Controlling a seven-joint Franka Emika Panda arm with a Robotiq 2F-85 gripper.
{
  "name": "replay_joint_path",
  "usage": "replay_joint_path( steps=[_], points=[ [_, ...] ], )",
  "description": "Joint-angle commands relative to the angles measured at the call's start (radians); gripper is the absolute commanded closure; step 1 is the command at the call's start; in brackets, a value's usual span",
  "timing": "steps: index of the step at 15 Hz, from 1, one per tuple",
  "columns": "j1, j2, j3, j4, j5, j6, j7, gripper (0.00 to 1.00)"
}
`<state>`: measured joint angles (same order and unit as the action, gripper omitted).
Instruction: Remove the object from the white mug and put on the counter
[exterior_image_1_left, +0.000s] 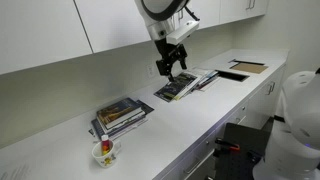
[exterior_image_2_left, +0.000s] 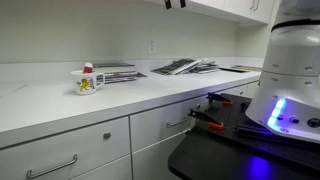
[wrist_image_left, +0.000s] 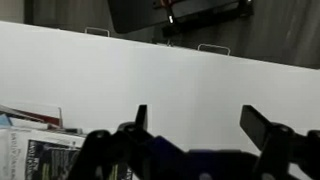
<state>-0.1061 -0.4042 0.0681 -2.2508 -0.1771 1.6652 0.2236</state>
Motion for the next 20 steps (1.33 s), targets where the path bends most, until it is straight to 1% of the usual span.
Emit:
replay_joint_path(
  steps=[1, 4, 6, 8, 10, 12, 14, 15, 17, 18, 20],
  points=[
    [0.021, 0.001, -0.018, 0.002, -0.006, -0.004, 0.006, 0.0],
    [0.023, 0.008, -0.014, 0.002, -0.011, 0.012, 0.018, 0.0],
    [0.037, 0.027, -0.002, -0.006, -0.003, 0.111, 0.051, 0.0],
    [0.059, 0.087, 0.035, -0.008, 0.006, 0.247, 0.148, 0.0],
    [0.097, 0.169, 0.078, -0.005, 0.016, 0.392, 0.232, 0.0],
    [0.137, 0.257, 0.119, 0.016, 0.008, 0.494, 0.303, 0.0],
    [0.168, 0.353, 0.142, 0.048, -0.012, 0.589, 0.383, 0.0],
    [0.183, 0.405, 0.144, 0.073, -0.011, 0.619, 0.417, 0.0],
    [0.211, 0.491, 0.133, 0.128, -0.041, 0.634, 0.496, 0.0],
    [0.225, 0.538, 0.12, 0.161, -0.064, 0.631, 0.553, 0.0],
    [0.256, 0.622, 0.091, 0.232, -0.08, 0.605, 0.616, 0.0]
  ],
)
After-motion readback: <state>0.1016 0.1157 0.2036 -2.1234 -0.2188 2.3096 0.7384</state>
